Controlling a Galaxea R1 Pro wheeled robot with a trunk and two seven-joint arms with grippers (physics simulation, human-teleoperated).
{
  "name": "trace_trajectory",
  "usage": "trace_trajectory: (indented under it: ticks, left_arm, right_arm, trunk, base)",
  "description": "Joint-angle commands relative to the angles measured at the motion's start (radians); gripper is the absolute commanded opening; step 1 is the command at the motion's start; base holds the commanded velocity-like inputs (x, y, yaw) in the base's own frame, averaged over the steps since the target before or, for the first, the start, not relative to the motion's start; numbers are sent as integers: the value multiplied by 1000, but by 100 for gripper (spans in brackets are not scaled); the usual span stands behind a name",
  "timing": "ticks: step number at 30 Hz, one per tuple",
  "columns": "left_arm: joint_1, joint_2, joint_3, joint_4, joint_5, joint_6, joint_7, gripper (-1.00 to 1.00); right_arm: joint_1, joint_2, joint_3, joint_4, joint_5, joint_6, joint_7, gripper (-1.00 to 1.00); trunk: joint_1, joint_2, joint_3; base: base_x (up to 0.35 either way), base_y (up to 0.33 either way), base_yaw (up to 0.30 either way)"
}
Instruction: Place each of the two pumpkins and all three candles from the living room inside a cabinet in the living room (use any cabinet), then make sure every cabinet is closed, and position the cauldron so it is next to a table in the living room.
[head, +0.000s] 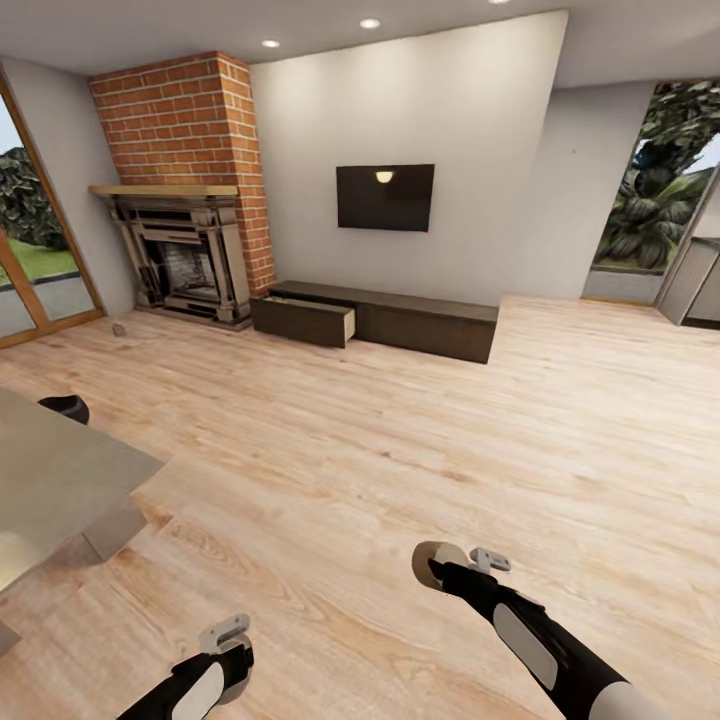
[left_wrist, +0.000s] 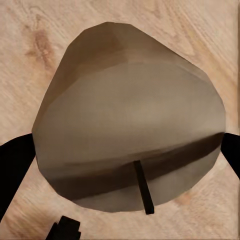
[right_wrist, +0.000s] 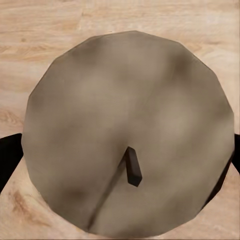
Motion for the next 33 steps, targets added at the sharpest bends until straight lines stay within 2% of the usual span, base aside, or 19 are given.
trace_trajectory:
  ticks: [1,33]
  left_arm:
    - [0,1,-8,-3,6,4,8,-100]
    - [0,0,-22,18,5,3,8,-100]
  right_arm:
    - [-1,-1,4,-1,-7,1,-3,-100]
    - [-1,-1,3,1,-8,1,-3,-100]
  trunk:
    - [1,-1,-1]
    - [1,-1,-1]
  base:
    - [344,0,0]
    - [343,0,0]
